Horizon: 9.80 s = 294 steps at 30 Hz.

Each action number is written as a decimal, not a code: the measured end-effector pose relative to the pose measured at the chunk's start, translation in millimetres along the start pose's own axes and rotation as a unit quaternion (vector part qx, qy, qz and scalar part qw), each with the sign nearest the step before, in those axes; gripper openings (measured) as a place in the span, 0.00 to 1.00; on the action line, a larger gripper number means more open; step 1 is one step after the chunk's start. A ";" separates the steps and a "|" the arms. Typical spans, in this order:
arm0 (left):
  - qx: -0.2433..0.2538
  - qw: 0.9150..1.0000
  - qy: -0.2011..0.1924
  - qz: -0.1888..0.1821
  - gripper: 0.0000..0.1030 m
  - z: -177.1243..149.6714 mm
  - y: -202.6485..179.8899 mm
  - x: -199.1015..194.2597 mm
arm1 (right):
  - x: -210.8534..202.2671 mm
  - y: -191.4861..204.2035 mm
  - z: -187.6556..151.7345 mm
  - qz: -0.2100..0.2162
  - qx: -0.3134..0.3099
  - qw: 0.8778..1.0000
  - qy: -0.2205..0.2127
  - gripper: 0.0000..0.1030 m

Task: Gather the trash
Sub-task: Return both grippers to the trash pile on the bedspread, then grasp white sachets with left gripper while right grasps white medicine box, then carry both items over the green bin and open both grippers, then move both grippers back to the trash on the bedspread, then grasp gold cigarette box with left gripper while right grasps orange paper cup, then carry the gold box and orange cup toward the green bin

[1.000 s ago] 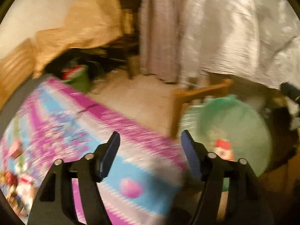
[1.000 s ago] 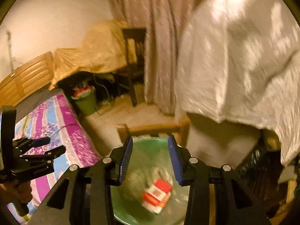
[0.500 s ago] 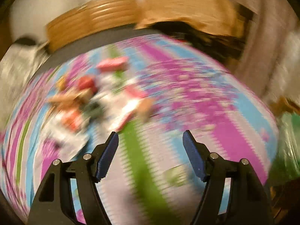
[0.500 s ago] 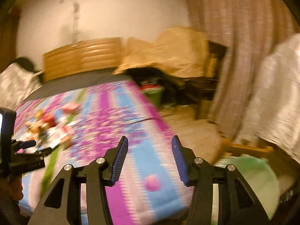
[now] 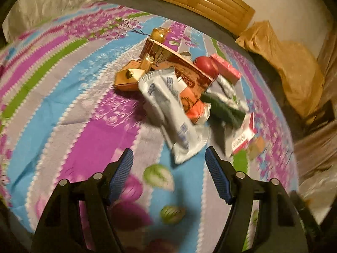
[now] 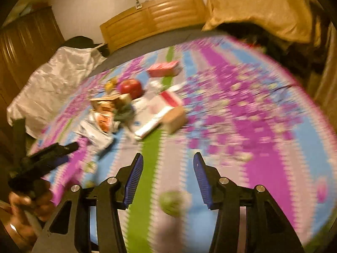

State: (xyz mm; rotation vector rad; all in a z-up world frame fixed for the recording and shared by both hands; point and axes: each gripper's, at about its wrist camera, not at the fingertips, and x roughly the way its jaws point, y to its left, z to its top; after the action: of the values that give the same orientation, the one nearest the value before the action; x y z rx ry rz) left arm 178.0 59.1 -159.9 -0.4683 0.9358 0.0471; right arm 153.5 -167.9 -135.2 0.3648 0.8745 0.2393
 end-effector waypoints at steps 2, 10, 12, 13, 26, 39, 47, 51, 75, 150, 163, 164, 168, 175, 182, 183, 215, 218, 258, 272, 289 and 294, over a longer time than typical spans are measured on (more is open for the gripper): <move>-0.019 1.000 0.000 -0.014 0.68 5.5 0.4 10.6 | 26.5 1.2 8.3 0.030 0.030 0.999 0.017 0.50; -0.068 0.997 0.034 -0.031 0.69 20.1 -1.5 56.5 | 117.2 -7.6 22.2 0.077 0.146 0.984 0.068 0.48; -0.076 0.996 0.038 -0.032 0.69 21.5 0.5 64.1 | 133.6 -14.3 24.0 0.090 0.183 0.976 0.073 0.47; -0.085 0.995 0.043 -0.035 0.69 21.6 3.2 68.6 | 142.3 -16.2 25.2 0.095 0.200 0.973 0.071 0.47; -0.102 0.993 0.040 -0.044 0.33 9.1 29.5 55.9 | 184.5 -35.8 31.7 0.142 0.299 0.940 0.076 0.09; -0.027 0.999 0.030 0.010 0.33 -36.6 53.1 -34.0 | 65.5 -12.0 -12.6 0.128 0.175 0.971 0.095 0.07; 0.047 0.999 0.004 -0.001 0.33 -41.4 19.9 -67.8 | -36.7 -18.4 -32.8 -0.014 0.050 0.998 0.047 0.07; 0.101 0.994 -0.016 -0.025 0.33 -35.5 -26.1 -77.4 | -83.3 -29.4 -29.1 -0.044 0.040 0.998 -0.005 0.07; 0.446 0.863 -0.074 -0.228 0.33 -151.8 -420.0 -120.6 | -427.6 -200.3 -27.0 -0.319 0.113 0.914 -0.224 0.07; 0.639 0.698 0.121 -0.299 0.50 -337.3 -547.2 -51.1 | -416.5 -357.4 -139.7 -0.416 0.301 0.853 -0.095 0.25; 0.510 0.837 0.027 -0.195 0.54 -238.3 -444.6 -26.9 | -364.6 -256.0 -90.9 -0.447 0.147 0.854 -0.223 0.30; 0.501 0.845 0.021 -0.185 0.54 -229.8 -432.5 -24.9 | -357.6 -246.2 -86.3 -0.444 0.134 0.856 -0.228 0.31; 0.448 0.884 0.002 -0.133 0.54 -184.3 -367.2 -16.5 | -313.8 -199.8 -65.1 -0.411 0.068 0.879 -0.231 0.34; 0.340 0.940 0.003 -0.042 0.54 -116.4 -239.6 -8.0 | -233.0 -126.5 -33.0 -0.314 -0.002 0.930 -0.190 0.41; 0.212 0.976 0.028 0.035 0.54 -77.7 -107.7 -3.3 | -148.5 -51.7 -18.8 -0.231 -0.063 0.963 -0.125 0.44; 0.196 0.979 0.029 0.043 0.54 -74.7 -92.4 -3.6 | -134.5 -40.6 -15.9 -0.215 -0.074 0.967 -0.113 0.44; 0.436 0.898 0.027 -0.047 0.36 98.6 34.6 83.5 | 210.7 210.7 23.0 -0.023 -0.607 0.793 0.037 0.24; 0.410 0.911 0.006 -0.042 0.32 100.6 44.5 65.9 | 188.0 211.0 17.3 -0.011 -0.596 0.803 0.022 0.10; 0.350 0.930 -0.093 -0.053 0.32 -8.7 -150.2 -92.5 | -143.2 29.2 18.9 -0.139 -0.145 0.973 -0.111 0.09; 0.442 0.878 -0.132 -0.129 0.32 -64.9 -305.3 -123.9 | -285.6 -86.7 16.3 -0.263 -0.053 0.944 -0.193 0.09; 0.541 0.801 -0.143 -0.212 0.32 -168.0 -435.7 -145.7 | -427.8 -203.4 -48.8 -0.387 0.055 0.889 -0.239 0.09; 0.560 0.784 -0.138 -0.229 0.32 -197.1 -466.5 -147.4 | -458.8 -234.1 -71.6 -0.412 0.088 0.873 -0.244 0.09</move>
State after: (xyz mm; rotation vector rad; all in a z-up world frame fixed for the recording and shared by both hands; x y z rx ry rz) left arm 50.5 -416.9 28.2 0.4401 0.4013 -0.8367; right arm -174.2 -526.8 49.6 0.1770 0.4831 -0.7087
